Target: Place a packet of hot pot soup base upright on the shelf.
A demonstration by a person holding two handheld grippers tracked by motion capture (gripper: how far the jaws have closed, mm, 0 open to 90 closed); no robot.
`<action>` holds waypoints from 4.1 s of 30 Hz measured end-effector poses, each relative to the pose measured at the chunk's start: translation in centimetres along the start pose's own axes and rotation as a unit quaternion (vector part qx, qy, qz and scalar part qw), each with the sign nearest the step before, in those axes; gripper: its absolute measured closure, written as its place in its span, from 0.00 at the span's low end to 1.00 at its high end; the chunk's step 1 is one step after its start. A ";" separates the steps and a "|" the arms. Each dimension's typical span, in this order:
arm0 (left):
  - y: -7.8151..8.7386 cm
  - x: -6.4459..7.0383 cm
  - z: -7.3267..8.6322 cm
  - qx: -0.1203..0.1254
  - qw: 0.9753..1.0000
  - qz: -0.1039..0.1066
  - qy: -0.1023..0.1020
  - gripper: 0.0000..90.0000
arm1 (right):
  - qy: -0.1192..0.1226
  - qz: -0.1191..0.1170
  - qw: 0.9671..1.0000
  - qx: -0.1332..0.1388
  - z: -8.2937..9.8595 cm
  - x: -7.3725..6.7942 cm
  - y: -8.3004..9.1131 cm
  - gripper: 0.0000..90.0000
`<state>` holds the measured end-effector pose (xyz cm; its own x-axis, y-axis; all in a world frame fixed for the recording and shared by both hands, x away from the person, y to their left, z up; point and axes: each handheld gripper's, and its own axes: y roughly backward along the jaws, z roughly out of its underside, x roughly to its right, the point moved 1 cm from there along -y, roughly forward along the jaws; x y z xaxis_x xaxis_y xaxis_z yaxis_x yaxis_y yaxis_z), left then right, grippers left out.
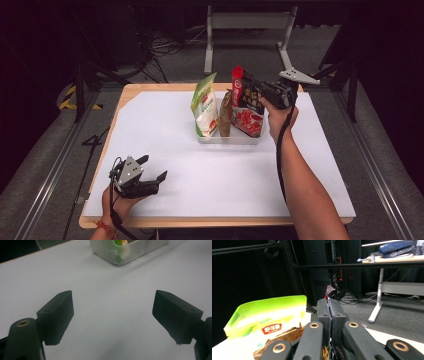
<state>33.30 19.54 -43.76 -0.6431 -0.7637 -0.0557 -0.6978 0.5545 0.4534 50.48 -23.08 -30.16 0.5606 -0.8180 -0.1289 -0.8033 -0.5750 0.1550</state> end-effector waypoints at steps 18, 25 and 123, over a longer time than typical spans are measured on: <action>-0.4 0.1 -0.1 -0.008 1.000 -0.002 -0.014 0.20 | 0.011 -0.007 1.000 -0.011 1.5 0.4 1.3 0.98; -0.4 0.2 -0.1 -0.011 1.000 -0.001 -0.016 0.20 | 0.015 -0.004 1.000 -0.014 1.8 0.2 1.7 0.98; -1.0 1.0 0.1 -0.035 0.998 0.002 -0.044 0.20 | 0.073 0.023 0.996 -0.047 4.4 -0.3 7.7 0.50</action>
<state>33.38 18.27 -44.38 -0.6726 -0.7284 -0.1308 -0.6741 0.5301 0.5144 43.25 -27.19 -33.26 0.5527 -0.8330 0.0237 -0.8101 -0.5304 0.2499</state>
